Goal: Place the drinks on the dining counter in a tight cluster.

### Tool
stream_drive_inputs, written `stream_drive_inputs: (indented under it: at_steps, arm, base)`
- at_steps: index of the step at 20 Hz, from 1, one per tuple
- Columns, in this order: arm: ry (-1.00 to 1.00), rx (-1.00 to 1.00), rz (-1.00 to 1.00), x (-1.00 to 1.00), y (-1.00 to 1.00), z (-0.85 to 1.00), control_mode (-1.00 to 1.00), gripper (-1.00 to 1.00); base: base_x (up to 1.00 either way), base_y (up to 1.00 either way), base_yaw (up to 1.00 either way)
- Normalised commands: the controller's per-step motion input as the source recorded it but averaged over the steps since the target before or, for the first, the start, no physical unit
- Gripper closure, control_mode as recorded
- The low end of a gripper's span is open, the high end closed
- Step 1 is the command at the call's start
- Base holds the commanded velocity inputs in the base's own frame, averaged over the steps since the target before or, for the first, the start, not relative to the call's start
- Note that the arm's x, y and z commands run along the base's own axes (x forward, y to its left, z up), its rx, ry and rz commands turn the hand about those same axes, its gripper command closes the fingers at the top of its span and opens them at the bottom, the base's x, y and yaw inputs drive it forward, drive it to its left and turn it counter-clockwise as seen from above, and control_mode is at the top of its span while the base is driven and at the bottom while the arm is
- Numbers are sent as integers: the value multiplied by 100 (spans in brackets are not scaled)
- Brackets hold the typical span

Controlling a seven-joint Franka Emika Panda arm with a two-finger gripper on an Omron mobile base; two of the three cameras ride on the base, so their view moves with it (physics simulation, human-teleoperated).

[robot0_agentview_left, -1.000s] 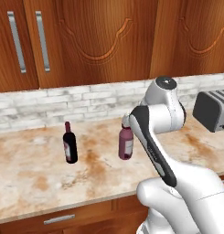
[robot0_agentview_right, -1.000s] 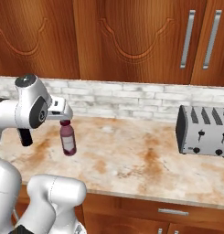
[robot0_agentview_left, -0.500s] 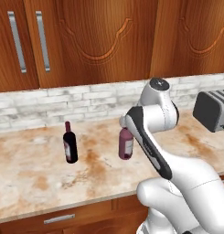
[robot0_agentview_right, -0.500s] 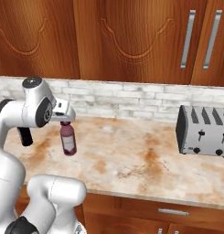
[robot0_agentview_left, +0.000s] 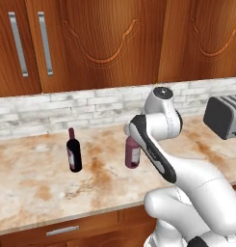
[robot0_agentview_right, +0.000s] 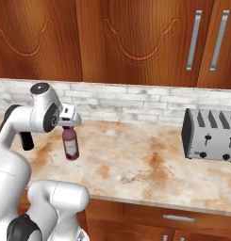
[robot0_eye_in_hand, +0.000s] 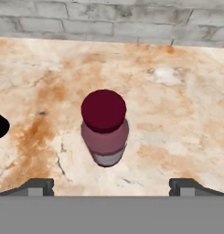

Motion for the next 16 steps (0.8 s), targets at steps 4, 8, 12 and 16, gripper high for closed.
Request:
stream_drive_inputs:
  at_steps: [4,8,12,16]
  arm:
    - [8,0,0,24,2,0,-100,-100]
    - [3,0,0,34,14,0,-100,-100]
    - [0,0,0,32,14,-5,-100,-100]
    - [1,0,0,29,1,-9,-100,-100]
  base:
    - [0,0,0]
    - [0,0,0]
    - [0,0,0]
    - [0,0,0]
